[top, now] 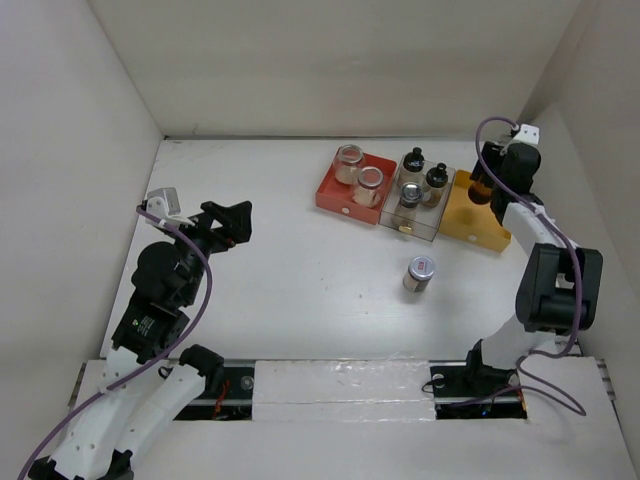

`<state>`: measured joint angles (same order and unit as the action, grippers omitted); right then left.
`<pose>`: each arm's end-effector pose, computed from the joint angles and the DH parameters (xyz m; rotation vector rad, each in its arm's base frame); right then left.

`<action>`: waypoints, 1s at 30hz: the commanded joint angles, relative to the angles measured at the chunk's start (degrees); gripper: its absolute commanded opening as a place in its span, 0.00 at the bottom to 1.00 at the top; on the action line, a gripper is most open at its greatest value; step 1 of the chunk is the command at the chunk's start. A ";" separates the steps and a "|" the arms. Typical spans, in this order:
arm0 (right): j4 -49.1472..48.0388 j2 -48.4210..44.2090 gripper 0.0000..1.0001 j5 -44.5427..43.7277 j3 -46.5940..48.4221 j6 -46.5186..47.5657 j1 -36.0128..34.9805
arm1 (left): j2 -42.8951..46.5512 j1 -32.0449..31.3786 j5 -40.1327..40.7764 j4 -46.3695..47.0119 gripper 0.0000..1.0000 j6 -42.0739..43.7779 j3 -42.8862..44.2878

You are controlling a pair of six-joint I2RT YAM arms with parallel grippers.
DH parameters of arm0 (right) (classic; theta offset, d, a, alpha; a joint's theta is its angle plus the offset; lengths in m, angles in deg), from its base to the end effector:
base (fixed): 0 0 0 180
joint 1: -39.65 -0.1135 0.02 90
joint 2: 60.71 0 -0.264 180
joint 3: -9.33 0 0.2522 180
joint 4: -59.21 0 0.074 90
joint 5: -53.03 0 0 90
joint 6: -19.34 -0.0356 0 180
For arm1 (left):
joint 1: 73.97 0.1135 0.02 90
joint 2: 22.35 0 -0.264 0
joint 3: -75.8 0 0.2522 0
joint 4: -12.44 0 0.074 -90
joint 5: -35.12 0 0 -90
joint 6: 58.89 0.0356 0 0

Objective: Organize the condiment bottles

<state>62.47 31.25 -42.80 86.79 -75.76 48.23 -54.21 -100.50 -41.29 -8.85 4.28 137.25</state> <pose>0.3726 -0.0599 0.2808 0.2933 1.8584 -0.1374 0.1134 -0.0473 0.3931 -0.2027 1.4430 -0.5959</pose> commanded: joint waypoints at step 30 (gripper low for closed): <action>-14.72 4.91 0.96 8.11 7.58 -1.93 0.56 | -0.66 0.16 -0.05 2.87 0.99 0.81 1.27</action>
<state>52.94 43.45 -35.71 93.08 -77.18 48.60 -54.76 -100.50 -41.27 -8.83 4.28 137.25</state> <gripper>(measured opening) 0.952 0.993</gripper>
